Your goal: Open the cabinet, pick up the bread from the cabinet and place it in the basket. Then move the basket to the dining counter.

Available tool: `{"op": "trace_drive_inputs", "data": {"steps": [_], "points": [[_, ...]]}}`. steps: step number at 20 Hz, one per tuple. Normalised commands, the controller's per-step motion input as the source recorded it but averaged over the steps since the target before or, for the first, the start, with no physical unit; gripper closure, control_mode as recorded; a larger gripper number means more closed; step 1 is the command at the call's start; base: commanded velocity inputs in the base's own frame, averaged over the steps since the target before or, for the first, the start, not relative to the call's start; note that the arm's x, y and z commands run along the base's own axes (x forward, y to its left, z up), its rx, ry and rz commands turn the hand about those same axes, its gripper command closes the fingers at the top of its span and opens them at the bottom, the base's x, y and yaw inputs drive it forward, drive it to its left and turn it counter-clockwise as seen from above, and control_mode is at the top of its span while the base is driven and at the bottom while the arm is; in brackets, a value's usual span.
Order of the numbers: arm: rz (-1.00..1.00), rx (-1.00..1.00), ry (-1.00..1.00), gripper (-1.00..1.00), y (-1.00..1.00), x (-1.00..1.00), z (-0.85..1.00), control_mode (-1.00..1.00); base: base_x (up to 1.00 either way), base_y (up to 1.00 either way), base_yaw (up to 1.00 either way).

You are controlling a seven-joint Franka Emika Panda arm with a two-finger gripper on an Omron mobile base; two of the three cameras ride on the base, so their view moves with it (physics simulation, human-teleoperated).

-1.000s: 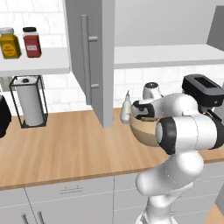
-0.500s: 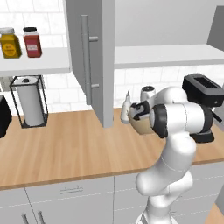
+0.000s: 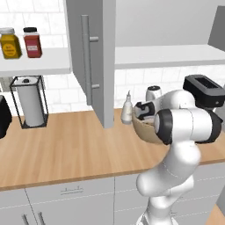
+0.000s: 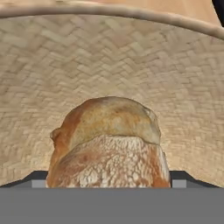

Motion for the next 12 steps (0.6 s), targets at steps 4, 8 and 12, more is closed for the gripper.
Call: {"op": "trace_drive_inputs", "data": {"steps": [4, 8, 12], "points": [[-0.06, 0.00, 0.00, -1.00, -0.01, -0.55, 0.00, -1.00, 0.00, 0.00, 0.00], [-0.06, 0.00, 0.00, -1.00, 0.06, -0.39, 0.00, -1.00, 0.00, 0.00, 0.00], [-0.06, 0.00, -0.01, -1.00, 0.10, -0.33, 0.16, -1.00, 0.00, 0.00, 0.00]]}}
